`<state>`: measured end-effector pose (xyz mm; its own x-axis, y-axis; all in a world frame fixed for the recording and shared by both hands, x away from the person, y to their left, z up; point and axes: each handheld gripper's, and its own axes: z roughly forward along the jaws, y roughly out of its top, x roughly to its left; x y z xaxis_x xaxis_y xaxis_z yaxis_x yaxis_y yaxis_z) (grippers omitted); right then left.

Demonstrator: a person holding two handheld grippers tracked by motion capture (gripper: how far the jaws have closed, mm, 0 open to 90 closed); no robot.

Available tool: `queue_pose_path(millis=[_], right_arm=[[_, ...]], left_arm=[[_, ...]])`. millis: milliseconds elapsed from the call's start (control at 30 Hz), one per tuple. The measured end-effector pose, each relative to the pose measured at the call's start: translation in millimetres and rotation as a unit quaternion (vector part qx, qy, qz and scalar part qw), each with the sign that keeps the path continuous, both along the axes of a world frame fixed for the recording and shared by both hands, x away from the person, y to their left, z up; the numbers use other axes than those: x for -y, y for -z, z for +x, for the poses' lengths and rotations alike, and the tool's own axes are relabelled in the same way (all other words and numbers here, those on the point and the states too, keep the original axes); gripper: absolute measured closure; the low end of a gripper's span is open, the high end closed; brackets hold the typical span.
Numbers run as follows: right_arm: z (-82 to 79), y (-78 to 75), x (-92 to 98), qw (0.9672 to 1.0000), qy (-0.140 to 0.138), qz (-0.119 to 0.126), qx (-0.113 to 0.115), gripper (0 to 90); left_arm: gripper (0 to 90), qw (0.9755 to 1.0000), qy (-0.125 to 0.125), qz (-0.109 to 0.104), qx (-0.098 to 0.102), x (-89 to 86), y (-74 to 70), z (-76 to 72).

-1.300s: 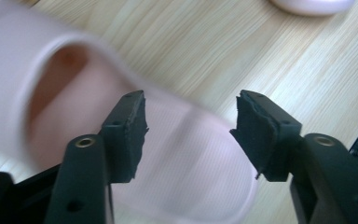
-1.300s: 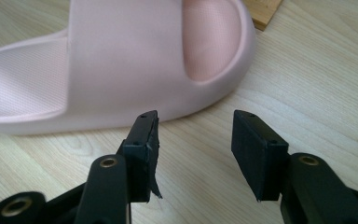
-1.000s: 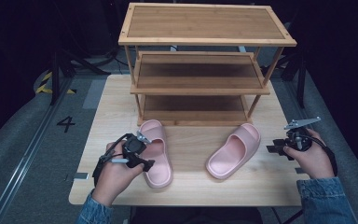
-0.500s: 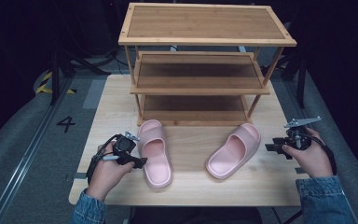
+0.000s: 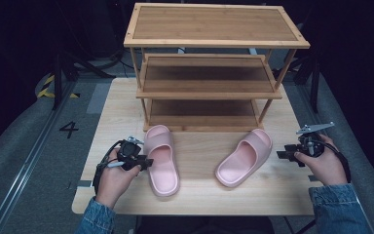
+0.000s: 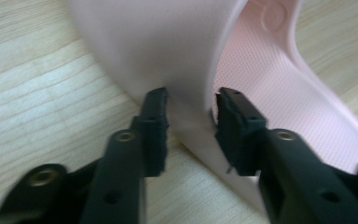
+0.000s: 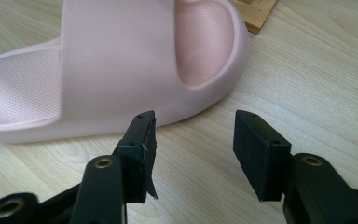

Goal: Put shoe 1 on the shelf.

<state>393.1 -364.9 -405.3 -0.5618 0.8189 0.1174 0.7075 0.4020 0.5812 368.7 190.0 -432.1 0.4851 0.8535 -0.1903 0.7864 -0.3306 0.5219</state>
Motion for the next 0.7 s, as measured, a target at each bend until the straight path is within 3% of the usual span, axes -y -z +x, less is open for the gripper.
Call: queue_pose_path(millis=[67,100,167,400,700], right_arm=[[0.3,1.2,-1.0,1.0000,0.001,0.001,-0.001,50.0],[0.5,1.8,-1.6,1.0000,0.001,0.001,-0.003,50.0],[0.5,2.3,-2.1,1.0000,0.002,0.000,-0.004,50.0],[-1.5,2.1,-0.5,1.0000,0.003,0.002,-0.003,50.4],[-5.4,0.1,4.9,1.0000,0.008,0.004,0.004,50.6]], left_arm=[[80.8,0.9999,-0.014,0.005,0.006,-0.6,-1.9,0.1],[82.0,0.9998,-0.019,-0.005,0.003,0.7,-3.1,0.1],[82.6,0.9999,-0.015,0.004,0.003,1.5,-3.3,0.6],[83.4,0.9999,-0.008,0.005,0.009,6.3,-7.0,2.2],[83.6,0.9998,0.002,0.007,0.018,12.2,-22.8,0.4]])
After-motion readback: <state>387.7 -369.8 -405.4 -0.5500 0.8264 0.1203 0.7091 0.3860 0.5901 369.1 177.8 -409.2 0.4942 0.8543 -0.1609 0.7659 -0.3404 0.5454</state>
